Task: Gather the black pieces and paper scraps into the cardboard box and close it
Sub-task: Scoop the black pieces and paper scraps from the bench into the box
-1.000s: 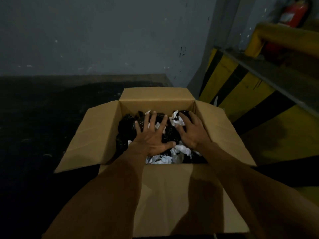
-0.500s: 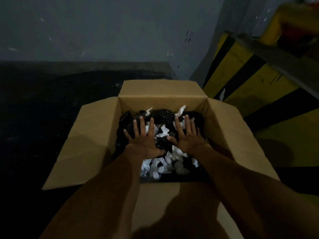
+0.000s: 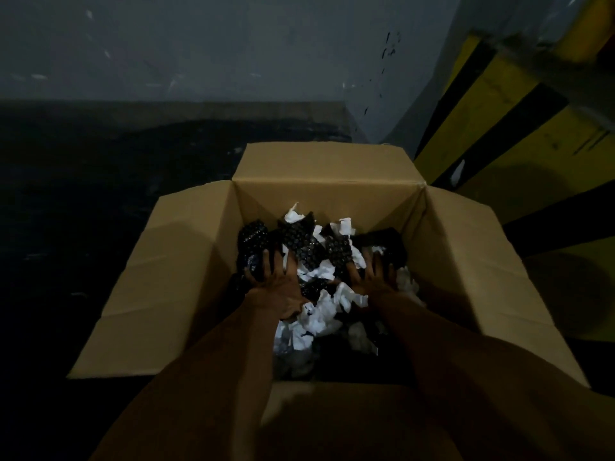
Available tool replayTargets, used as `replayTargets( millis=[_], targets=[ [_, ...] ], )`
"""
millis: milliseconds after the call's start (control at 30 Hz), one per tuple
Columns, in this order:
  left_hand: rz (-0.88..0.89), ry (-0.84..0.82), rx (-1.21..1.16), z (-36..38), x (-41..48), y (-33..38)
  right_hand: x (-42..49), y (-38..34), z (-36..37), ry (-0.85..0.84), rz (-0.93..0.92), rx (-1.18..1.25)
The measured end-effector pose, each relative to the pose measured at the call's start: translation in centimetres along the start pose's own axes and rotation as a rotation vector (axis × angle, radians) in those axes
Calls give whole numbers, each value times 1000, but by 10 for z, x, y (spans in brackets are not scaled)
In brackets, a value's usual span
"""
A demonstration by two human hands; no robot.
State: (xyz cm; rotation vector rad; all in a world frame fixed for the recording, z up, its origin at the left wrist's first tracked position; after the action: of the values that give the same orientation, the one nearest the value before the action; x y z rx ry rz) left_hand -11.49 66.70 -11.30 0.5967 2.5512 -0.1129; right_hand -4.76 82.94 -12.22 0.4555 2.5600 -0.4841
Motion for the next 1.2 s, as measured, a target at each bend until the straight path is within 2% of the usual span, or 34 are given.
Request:
replayTargets(
  millis=[167,200,333,433,567,667,767,900,1067,1200],
  targets=[
    [55,48,-10,-21,-15,4,-10,0,-9,-46,25,-180],
    [80,61,-6,-28,-20,6,-14,-2,-15,-12,10,-178],
    [199,214,3,-64,-42,12,-40,-3,-51,175,-8,45],
    [238,409,2,-95,-58,16,-67,-10,-84,362,-106,-80],
    [272,656,-33,-129,-72,25,-93,-11,-116,662,-65,-110],
    [386,683,38,-131,-68,41,-99,-23,-127,807,-131,-167],
    [430,498,183,-105,-51,48,-80,-34,-112,706,-245,-132],
    [331,339,293,-76,-26,36,-47,-39,-82,489,-252,-11],
    [277,271,226,-58,2,24,-14,-40,-56,385,-218,-4],
    [269,305,171,-47,14,22,3,-41,-41,365,-199,13]
  ],
)
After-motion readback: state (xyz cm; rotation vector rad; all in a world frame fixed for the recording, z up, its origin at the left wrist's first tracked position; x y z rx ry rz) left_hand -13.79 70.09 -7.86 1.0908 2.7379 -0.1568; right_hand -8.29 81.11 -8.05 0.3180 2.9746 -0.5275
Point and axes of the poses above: each hand's wrist, its own x-axis towards the middle knuckle, its own z-axis out of the palm, y = z × x, the point moved 8 cm from there along x, towards the middle knuckle, and after that the axes turned 5 degrees about x, right-handed, at the moved point
